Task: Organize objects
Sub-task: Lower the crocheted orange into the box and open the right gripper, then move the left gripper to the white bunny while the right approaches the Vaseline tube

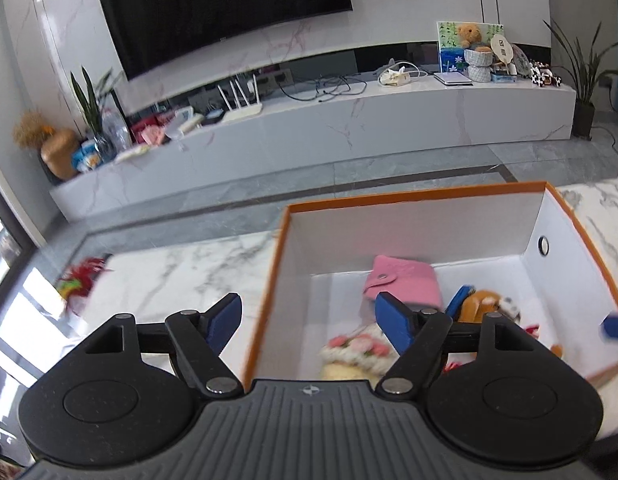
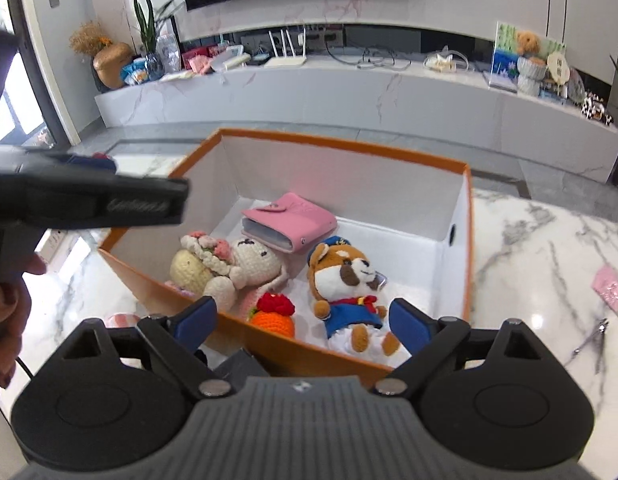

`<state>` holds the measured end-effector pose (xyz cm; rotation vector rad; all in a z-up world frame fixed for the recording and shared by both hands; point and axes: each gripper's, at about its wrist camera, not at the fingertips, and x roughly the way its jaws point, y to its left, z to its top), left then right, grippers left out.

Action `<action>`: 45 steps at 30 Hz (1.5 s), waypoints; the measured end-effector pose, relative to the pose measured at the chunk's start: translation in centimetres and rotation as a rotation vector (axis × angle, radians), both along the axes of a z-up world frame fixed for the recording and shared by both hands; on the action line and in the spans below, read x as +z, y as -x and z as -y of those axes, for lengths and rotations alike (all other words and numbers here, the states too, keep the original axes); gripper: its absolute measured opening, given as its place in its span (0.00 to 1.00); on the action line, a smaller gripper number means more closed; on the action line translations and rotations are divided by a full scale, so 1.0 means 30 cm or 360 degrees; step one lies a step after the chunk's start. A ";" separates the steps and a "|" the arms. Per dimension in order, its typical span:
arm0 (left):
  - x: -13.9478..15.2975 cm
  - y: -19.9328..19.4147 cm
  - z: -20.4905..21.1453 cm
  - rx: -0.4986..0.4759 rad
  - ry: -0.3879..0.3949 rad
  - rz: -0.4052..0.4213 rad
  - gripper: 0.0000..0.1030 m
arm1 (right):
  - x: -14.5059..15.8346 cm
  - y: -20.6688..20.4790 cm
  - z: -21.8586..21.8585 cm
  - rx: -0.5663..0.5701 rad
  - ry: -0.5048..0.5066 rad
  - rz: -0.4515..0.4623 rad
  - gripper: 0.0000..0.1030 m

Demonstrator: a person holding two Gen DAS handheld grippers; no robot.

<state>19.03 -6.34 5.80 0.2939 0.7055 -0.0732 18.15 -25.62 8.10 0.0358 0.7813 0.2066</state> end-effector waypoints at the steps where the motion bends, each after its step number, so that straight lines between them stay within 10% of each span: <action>1: 0.006 0.022 -0.009 0.0004 -0.0018 0.0014 0.84 | 0.014 0.016 0.009 -0.0002 -0.0009 0.0016 0.92; 18: -0.138 0.362 -0.169 0.0047 -0.0032 -0.0089 0.86 | 0.014 0.363 0.148 -0.0124 0.0023 0.0071 0.97; 26: -0.239 0.316 -0.267 -0.0048 0.0468 -0.0414 0.86 | -0.087 0.428 0.306 -0.0302 -0.0040 -0.0047 0.97; 45: -0.344 0.180 -0.269 0.0141 0.0842 -0.0555 0.93 | -0.319 0.291 0.363 -0.0402 -0.0025 -0.0330 0.98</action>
